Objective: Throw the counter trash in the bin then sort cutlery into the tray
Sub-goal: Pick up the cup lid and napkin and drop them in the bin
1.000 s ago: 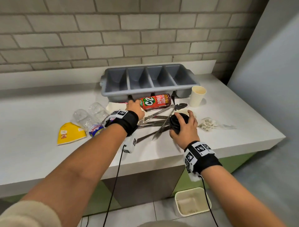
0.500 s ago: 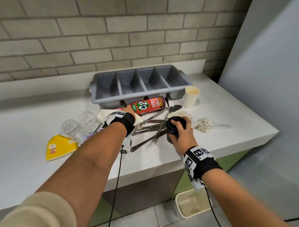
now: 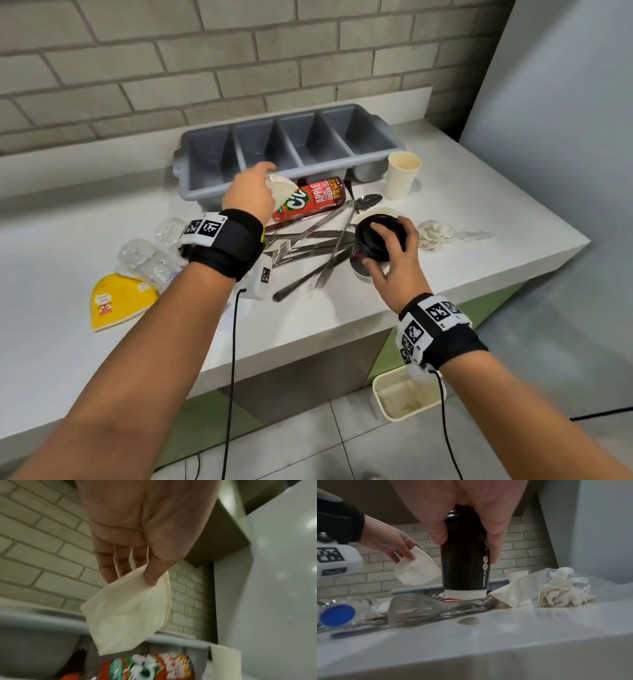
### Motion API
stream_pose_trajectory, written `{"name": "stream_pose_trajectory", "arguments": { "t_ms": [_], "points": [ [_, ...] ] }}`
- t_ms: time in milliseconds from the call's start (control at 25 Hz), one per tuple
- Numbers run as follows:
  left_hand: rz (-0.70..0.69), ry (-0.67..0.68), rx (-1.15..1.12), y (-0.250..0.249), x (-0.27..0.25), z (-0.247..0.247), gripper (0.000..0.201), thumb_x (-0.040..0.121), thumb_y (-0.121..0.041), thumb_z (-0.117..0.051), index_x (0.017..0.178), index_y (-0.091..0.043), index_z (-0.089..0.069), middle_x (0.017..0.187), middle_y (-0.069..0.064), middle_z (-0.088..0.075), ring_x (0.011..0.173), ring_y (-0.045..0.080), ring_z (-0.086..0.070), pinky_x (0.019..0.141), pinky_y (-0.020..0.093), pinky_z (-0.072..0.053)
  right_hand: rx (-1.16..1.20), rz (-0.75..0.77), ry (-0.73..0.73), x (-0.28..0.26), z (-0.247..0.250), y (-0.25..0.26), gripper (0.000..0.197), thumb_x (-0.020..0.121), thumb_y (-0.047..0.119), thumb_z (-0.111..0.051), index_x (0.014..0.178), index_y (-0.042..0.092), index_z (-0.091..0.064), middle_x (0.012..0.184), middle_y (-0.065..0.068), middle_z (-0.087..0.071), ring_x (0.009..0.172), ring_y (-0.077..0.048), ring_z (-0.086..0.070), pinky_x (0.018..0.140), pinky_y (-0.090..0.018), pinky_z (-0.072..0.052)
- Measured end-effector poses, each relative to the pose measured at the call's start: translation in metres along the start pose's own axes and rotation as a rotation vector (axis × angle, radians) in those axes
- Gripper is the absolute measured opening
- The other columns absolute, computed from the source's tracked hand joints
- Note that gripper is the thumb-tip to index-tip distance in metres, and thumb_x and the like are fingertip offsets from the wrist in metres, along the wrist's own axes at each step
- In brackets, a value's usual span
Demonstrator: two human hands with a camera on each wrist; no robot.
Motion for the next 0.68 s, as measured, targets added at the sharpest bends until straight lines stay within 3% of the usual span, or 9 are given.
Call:
{"name": "stream_pose_trajectory", "arguments": {
  "t_ms": [200,320,440,520,600,680],
  "points": [
    [-0.221,-0.169,-0.385,-0.058,-0.073,0.009,0.046,0.084,0.000,-0.050,0.128,-0.012,-0.051,0.124,0.007,-0.060,0.112,0.026,-0.056,0.100,0.039,-0.047,0.199,0.003,-0.181,-0.034,0.043,-0.023,0.054,0.079,0.015,-0.063,0.130,0.016,-0.046,0.145,-0.020,-0.021,0.130,-0.013,-0.026,0.105,0.005,-0.016],
    [-0.403,-0.183,-0.468,-0.092,-0.135,-0.026,0.038,0.084,0.000,-0.053,0.122,-0.002,-0.055,0.116,-0.004,-0.055,0.105,0.012,-0.054,0.085,0.010,-0.045,0.252,-0.027,-0.283,-0.061,0.079,-0.057,0.055,0.075,0.029,-0.056,0.128,0.024,-0.043,0.143,-0.021,-0.023,0.128,-0.013,-0.031,0.105,0.002,-0.022],
    [-0.359,-0.033,-0.484,-0.109,-0.178,-0.091,0.035,0.088,-0.003,-0.055,0.122,-0.003,-0.055,0.114,-0.006,-0.052,0.098,0.000,-0.051,0.072,-0.007,-0.039,0.229,-0.066,-0.342,-0.094,0.113,-0.108,0.053,0.075,0.027,-0.054,0.126,0.021,-0.039,0.142,-0.027,-0.023,0.127,0.004,-0.029,0.107,-0.002,-0.024],
    [-0.323,0.076,-0.484,-0.113,-0.201,-0.137,0.034,0.089,-0.011,-0.051,0.123,-0.011,-0.053,0.111,-0.007,-0.054,0.094,0.003,-0.055,0.074,-0.005,-0.038,0.236,-0.158,-0.368,-0.118,0.125,-0.152,0.054,0.074,0.027,-0.055,0.125,0.019,-0.040,0.141,-0.029,-0.022,0.130,-0.007,-0.032,0.110,-0.011,-0.029],
    [-0.280,0.221,-0.487,-0.110,-0.219,-0.188,0.034,0.088,-0.015,-0.048,0.122,-0.021,-0.049,0.106,-0.009,-0.056,0.092,0.006,-0.058,0.075,0.000,-0.041,0.224,-0.275,-0.357,-0.140,0.120,-0.200,0.056,0.072,0.029,-0.055,0.125,0.014,-0.043,0.140,-0.030,-0.024,0.126,-0.020,-0.035,0.109,-0.008,-0.027],
    [-0.202,0.357,-0.456,-0.098,-0.232,-0.237,0.035,0.088,-0.009,-0.048,0.123,-0.016,-0.053,0.106,-0.007,-0.060,0.093,0.010,-0.061,0.075,-0.002,-0.040,0.178,-0.395,-0.313,-0.162,0.101,-0.241,0.057,0.070,0.032,-0.055,0.122,0.010,-0.047,0.139,-0.030,-0.026,0.124,-0.026,-0.037,0.108,-0.008,-0.026]
  ]
}}
Point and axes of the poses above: each hand's wrist, its own x-axis towards the middle knuckle, its own z-axis out of the back of the hand, y = z × x, the point moved 7 cm from there along x, towards the middle knuckle
